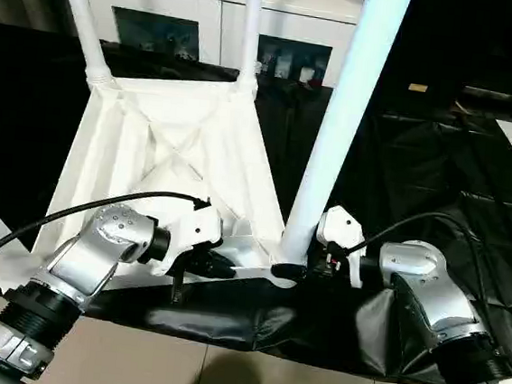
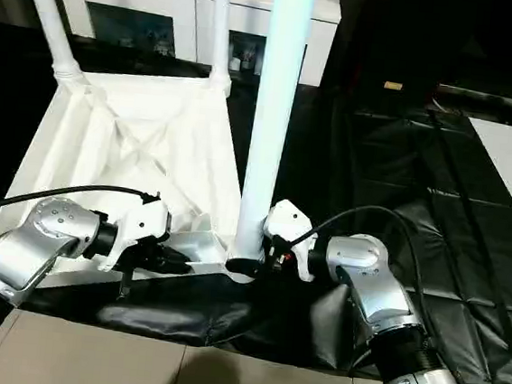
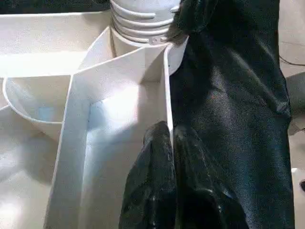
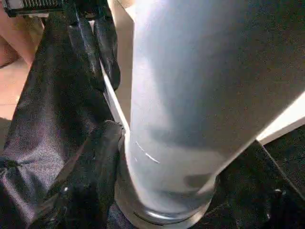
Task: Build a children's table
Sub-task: Rotate leg to tighten
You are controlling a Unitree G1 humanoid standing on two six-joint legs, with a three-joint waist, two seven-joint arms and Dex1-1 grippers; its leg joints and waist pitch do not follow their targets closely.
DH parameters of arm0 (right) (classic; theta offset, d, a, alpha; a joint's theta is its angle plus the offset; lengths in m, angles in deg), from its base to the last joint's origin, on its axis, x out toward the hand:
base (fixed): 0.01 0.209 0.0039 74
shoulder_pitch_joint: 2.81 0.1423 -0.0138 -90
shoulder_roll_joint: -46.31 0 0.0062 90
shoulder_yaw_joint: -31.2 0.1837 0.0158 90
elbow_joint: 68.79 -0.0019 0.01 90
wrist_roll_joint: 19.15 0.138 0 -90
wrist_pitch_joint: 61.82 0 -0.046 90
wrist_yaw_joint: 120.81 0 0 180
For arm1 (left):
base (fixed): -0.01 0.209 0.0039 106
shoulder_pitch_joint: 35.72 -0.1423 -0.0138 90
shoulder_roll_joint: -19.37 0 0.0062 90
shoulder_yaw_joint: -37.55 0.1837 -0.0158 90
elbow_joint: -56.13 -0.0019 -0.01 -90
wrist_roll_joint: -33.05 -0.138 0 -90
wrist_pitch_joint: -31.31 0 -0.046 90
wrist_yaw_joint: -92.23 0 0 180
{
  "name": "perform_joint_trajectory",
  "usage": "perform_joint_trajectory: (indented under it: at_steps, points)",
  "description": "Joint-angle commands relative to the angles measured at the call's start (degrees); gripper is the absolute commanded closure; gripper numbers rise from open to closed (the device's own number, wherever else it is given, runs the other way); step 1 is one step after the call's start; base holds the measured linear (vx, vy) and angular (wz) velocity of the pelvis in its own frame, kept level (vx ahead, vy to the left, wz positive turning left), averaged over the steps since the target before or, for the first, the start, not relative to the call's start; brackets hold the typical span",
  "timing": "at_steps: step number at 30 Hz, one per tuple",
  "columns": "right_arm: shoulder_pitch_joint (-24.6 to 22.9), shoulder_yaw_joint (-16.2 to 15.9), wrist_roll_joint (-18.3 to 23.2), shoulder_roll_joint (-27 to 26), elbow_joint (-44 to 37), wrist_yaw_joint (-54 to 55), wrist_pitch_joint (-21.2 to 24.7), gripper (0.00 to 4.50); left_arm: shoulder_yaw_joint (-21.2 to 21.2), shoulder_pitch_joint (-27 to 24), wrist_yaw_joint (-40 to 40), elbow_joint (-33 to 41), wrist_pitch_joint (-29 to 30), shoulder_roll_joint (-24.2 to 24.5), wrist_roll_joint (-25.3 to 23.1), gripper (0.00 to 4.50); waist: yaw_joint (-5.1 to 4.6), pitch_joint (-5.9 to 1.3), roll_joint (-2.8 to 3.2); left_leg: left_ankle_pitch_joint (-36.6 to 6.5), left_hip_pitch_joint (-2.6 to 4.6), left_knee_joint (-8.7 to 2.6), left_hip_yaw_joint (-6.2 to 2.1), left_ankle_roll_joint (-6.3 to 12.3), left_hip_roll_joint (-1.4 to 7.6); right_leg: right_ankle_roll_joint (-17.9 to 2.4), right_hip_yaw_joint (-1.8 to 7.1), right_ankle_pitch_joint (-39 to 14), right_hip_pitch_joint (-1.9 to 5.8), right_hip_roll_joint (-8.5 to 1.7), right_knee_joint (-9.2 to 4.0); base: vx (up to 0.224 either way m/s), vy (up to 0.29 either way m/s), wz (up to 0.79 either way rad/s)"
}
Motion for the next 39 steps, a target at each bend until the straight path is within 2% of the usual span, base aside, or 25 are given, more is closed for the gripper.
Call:
perform_joint_trajectory:
  at_steps: [1, 2, 3, 4, 6, 7, 8, 9, 10, 12, 14, 15, 17, 19, 23, 24, 26, 28, 30, 31, 33, 34, 35, 38, 39]
  points:
    - [0.39, 0.15, -3.21, -0.79, 3.84, 4.61, 0.11, 1.88, 1.67, 0.96, -1.63, -1.38, -1.36, -1.02, -1.65, 4.50, -0.49, -2.95, 0.50, -10.64, 0.10, -4.71, -0.65, 2.23, 2.74, -13.93, 2.51, -10.43, 2.83, -3.51, -3.76, 0.000, 0.000, 0.00]
    - [0.93, 1.07, -3.85, -2.34, 5.65, 8.75, -0.13, 1.88, 1.56, 1.70, -4.57, -3.36, -1.50, -2.07, -3.04, 4.50, -0.57, -2.76, 0.49, -12.00, 0.11, -4.91, -0.69, 1.86, 2.74, -13.40, 2.48, -12.63, 2.80, -3.48, -4.04, 0.000, 0.000, 0.00]
    - [1.54, 2.29, -4.06, -4.08, 7.38, 13.03, 0.22, 1.89, 1.39, 2.62, -7.65, -5.70, -1.62, -3.34, -4.32, 4.50, -0.70, -2.51, 0.48, -14.40, 0.44, -4.99, -0.69, 0.85, 2.60, -12.03, 2.51, -17.80, 2.55, -3.56, -4.63, 0.000, 0.000, 0.00]
    - [1.92, 3.48, -3.69, -5.45, 8.24, 15.99, 0.93, 1.89, 0.98, 3.28, -9.86, -7.26, -1.53, -4.47, -4.79, 4.50, -0.85, -2.58, 0.46, -16.38, 0.95, -5.01, -0.84, -0.26, 2.53, -10.68, 2.52, -22.44, 2.28, -3.65, -5.10, 0.000, 0.000, 0.00]
    - [2.29, 5.72, -2.14, -7.77, 8.99, 19.91, 2.24, 1.89, -0.20, 4.25, -12.92, -9.14, -0.50, -6.66, -4.44, 4.50, -0.83, -2.70, 0.45, -16.28, 0.93, -5.11, -0.98, -0.97, 2.55, -9.77, 2.65, -22.85, 2.33, -3.75, -5.15, 0.000, 0.000, 0.00]
    - [2.37, 7.46, -1.00, -9.91, 9.09, 23.58, 3.40, 1.89, -0.99, 5.37, -15.93, -10.82, 0.15, -8.71, -4.44, 4.50, -1.01, -2.50, 0.42, -17.07, 0.62, -5.29, -1.05, -0.91, 2.50, -9.03, 2.53, -23.94, 2.40, -3.62, -5.32, 0.000, 0.000, 0.00]
    - [2.46, 9.06, -0.21, -12.17, 9.27, 27.85, 4.19, 1.89, -1.83, 6.66, -19.25, -12.69, 1.11, -10.90, -4.47, 4.50, -1.00, -2.55, 0.67, -17.48, 0.66, -5.28, -1.12, -1.11, 2.45, -8.74, 2.51, -24.56, 2.28, -3.69, -5.35, 0.000, 0.000, 0.00]
    - [2.29, 10.68, 0.34, -14.90, 9.08, 33.05, 5.01, 1.89, -2.97, 8.19, -22.88, -14.73, 2.67, -13.41, -4.20, 4.50, -1.04, -2.65, 0.53, -17.75, 0.91, -5.27, -1.14, -1.53, 2.42, -8.16, 2.46, -25.37, 2.09, -3.64, -5.55, 0.000, 0.000, 0.00]
    - [2.30, 10.85, 0.38, -15.22, 9.13, 33.69, 5.04, 1.89, -3.11, 8.37, -23.31, -15.00, 2.80, -13.70, -4.20, 4.50, -0.94, -2.81, 0.50, -17.68, 0.99, -5.24, -1.22, -1.58, 2.37, -7.87, 2.42, -25.57, 1.99, -3.69, -5.58, 0.000, 0.000, 0.00]
    - [2.20, 11.75, 0.11, -17.30, 9.18, 38.31, 5.38, 1.90, -4.53, 9.85, -27.59, -17.09, 3.88, -15.85, -4.15, 4.50, -1.14, -2.89, 0.64, -16.37, 0.52, -5.26, -1.10, -1.30, 2.35, -7.98, 2.55, -22.94, 2.02, -3.55, -5.53, 0.000, 0.000, 0.00]
    - [1.97, 12.38, -2.14, -19.59, 9.23, 45.91, 5.54, 1.90, -6.72, 11.67, -34.11, -19.78, 4.68, -18.55, -4.14, 4.50, -1.11, -2.92, 0.56, -15.53, 0.63, -5.14, -0.93, -1.18, 2.39, -8.63, 2.59, -20.75, 1.83, -3.43, -5.43, 0.000, 0.000, 0.00]
    - [1.54, 12.51, -4.95, -22.75, 9.58, 54.22, 6.41, 1.90, -8.85, 13.46, -41.78, -22.45, 3.96, -21.21, -4.49, 4.50, -1.09, -2.90, 1.02, -14.89, 0.63, -5.05, -0.82, -1.49, 2.20, -9.10, 2.71, -19.78, 1.65, -3.32, -5.38, 0.000, 0.000, 0.00]
    - [1.46, 10.80, -8.46, -24.33, 10.08, 58.72, 6.06, 1.90, -10.36, 14.32, -46.33, -23.91, 1.44, -22.79, -4.54, 4.50, -0.89, -3.17, 0.46, -14.20, 0.52, -5.05, -0.87, -1.44, 2.08, -8.91, 2.58, -18.88, 2.04, -3.30, -5.24, 0.000, 0.000, 0.00]
    - [1.56, 9.74, -9.95, -25.28, 10.36, 59.76, 5.68, 1.91, -10.36, 14.62, -46.78, -24.65, 0.51, -23.44, -4.89, 4.50, -0.80, -3.26, 0.64, -11.55, -0.25, -5.00, -0.94, -0.12, 2.03, -8.39, 2.73, -15.78, 2.51, -3.42, -4.79, 0.000, 0.000, 0.00]
    - [0.84, 9.86, -6.07, -26.79, 7.17, 53.26, 2.84, 1.92, -7.61, 13.58, -42.65, -24.34, -0.10, -22.76, -6.18, 4.50, -0.88, -3.45, 0.82, -8.39, -0.41, -4.75, -0.79, 1.38, 2.05, -9.54, 2.72, -9.00, 2.83, -3.29, -4.21, 0.000, 0.000, 0.00]
    - [0.55, 9.90, -5.46, -26.79, 6.52, 52.43, 2.42, 1.61, -7.25, 13.47, -42.02, -24.31, -0.05, -22.50, -6.39, 4.50, -0.77, -3.45, 0.83, -7.97, -0.36, -4.71, -0.75, 1.91, 2.14, -10.19, 2.73, -7.62, 2.84, -3.36, -4.07, 0.000, 0.000, 0.00]
    - [0.11, 9.85, -5.36, -26.22, 5.55, 51.76, 1.97, 1.42, -6.68, 13.19, -40.69, -24.09, -1.14, -21.87, -6.60, 4.50, -0.79, -3.32, 0.88, -8.46, -0.50, -4.86, -0.82, 2.70, 2.19, -10.40, 2.67, -7.55, 3.03, -3.39, -4.19, 0.000, 0.000, 0.00]
    - [-0.82, 10.45, -4.75, -24.95, 3.07, 50.75, 1.38, 1.29, -5.23, 12.55, -37.31, -23.88, -2.95, -20.29, -6.77, 4.50, -2.26, -3.17, 0.79, -10.08, -1.45, -5.33, -1.34, 2.24, 2.18, -9.45, 2.40, -10.72, 3.73, -3.55, -4.22, 0.000, 0.000, 0.00]
    - [-1.21, 10.78, -4.51, -24.04, 1.84, 49.78, 1.37, 1.12, -4.36, 12.06, -35.20, -23.45, -3.98, -19.34, -6.85, 4.50, -2.88, -3.35, 0.79, -9.65, -1.05, -5.05, -1.31, 2.29, 2.24, -9.91, 2.57, -10.48, 3.33, -3.53, -4.35, 0.000, 0.000, 0.00]
    - [-1.56, 11.06, -3.44, -22.25, 0.23, 46.36, 1.81, 0.98, -3.61, 11.19, -32.53, -22.33, -3.30, -18.08, -6.82, 4.50, -2.72, -3.48, 0.75, -8.96, -0.66, -4.78, -1.10, 2.88, 2.33, -11.26, 2.64, -8.69, 3.15, -3.52, -4.23, 0.000, 0.000, 0.00]
    - [-1.94, 11.00, -2.15, -19.21, -1.68, 40.99, 1.79, 0.84, -2.45, 9.91, -28.39, -20.00, -3.03, -16.30, -6.32, 4.50, -2.46, -3.50, 0.90, -5.76, -0.81, -4.50, -0.93, 4.24, 2.48, -12.91, 2.78, -2.88, 3.24, -3.42, -3.48, 0.000, 0.000, 0.00]
    - [-2.24, 10.78, -1.42, -17.34, -2.81, 37.97, 2.13, 0.84, -1.96, 9.28, -26.53, -18.73, -2.57, -15.33, -6.06, 4.50, -2.35, -3.38, 1.13, -5.99, -0.65, -4.45, -0.83, 4.88, 2.47, -13.72, 2.60, -1.70, 3.16, -3.25, -3.47, 0.000, 0.000, 0.00]
    - [-2.41, 10.64, -1.02, -16.08, -3.43, 36.12, 2.27, 0.79, -1.45, 8.89, -24.89, -18.01, -3.18, -14.60, -5.98, 4.50, -2.35, -3.38, 1.09, -5.93, -0.73, -4.40, -0.78, 5.09, 2.51, -13.94, 2.70, -1.08, 3.20, -3.34, -3.36, 0.000, 0.000, 0.00]
    - [-4.51, 8.86, 0.01, -5.41, -7.90, 22.19, 2.29, 0.42, 1.62, 6.11, -13.96, -12.95, -7.01, -8.95, -5.04, 4.50, -1.98, -3.37, 1.05, -6.23, -0.70, -4.31, -0.85, 5.87, 2.62, -14.81, 2.67, -0.06, 3.51, -3.40, -3.24, 0.000, 0.000, 0.00]
    - [-5.49, 8.45, 0.66, -1.73, -9.40, 17.59, 2.82, 0.39, 1.96, 5.59, -11.63, -11.74, -6.24, -7.26, -4.63, 4.50, -1.80, -3.29, 1.08, -6.77, -0.52, -4.28, -0.71, 6.03, 2.70, -14.98, 2.76, -0.37, 3.35, -3.39, -3.23, 0.000, 0.000, 0.00]
